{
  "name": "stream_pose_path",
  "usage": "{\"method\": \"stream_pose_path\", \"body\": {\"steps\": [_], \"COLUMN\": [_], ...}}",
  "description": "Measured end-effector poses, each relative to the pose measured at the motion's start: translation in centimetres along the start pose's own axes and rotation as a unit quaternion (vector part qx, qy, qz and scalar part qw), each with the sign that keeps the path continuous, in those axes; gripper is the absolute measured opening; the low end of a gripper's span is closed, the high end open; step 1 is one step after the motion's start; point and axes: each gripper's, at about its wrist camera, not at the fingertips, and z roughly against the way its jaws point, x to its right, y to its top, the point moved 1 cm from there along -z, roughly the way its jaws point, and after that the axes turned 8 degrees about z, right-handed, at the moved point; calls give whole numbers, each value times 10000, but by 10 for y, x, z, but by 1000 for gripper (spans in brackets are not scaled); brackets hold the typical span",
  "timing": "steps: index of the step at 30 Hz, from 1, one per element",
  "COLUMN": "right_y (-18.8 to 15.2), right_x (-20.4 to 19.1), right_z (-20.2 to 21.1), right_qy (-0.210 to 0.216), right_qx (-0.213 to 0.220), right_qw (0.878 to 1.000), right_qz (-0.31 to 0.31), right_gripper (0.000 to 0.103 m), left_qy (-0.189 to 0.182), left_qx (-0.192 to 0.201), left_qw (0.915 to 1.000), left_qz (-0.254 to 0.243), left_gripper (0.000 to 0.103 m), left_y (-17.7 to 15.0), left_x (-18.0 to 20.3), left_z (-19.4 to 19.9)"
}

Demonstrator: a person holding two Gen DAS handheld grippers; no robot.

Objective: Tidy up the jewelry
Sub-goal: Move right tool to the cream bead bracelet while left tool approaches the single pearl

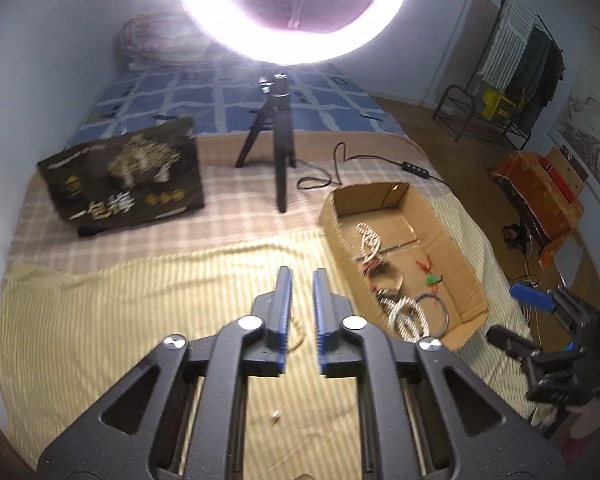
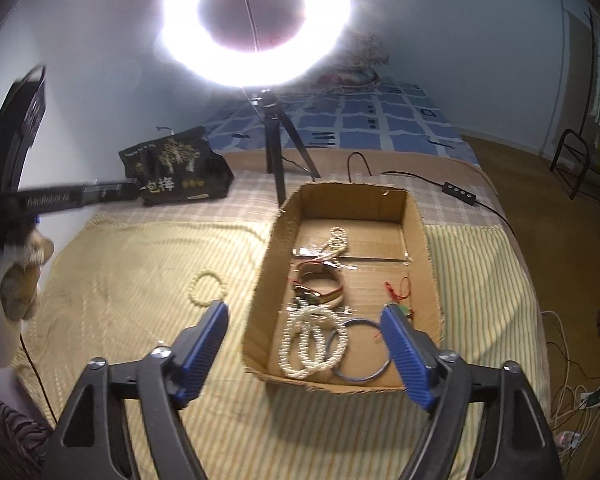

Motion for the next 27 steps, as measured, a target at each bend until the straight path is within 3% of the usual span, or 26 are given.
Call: {"method": "stream_pose_path", "body": {"steps": [2,11,19,24,27], "right_y": [0,0,17,27,30], "right_x": [-5,-26,-51,-72,-81], "right_z": [-1,-13,-30,-52,-69], "right_qy": [97,477,793,922,1007], "right_qx": [-59,-309,-281,-406,-525], "right_qw": [9999,9975,9950,9945,9933], "right_qz": [-61,-411,-533,-299,-222], "right_gripper": [94,94,93,81,67], "left_qy": [-25,-37,51,39,8], "left_qx": [12,-200,-488,-613,-676], "left_qw": [10000,9996,9988,9978,9972], "left_qz": [75,178,-8,-245,-319], "left_gripper": [24,24,24,24,24], "left_y": [-11,-64,-107,-123,-130], "left_x": [-11,-40,-49,-41,-37], "left_z": [11,32,21,8,0]}}
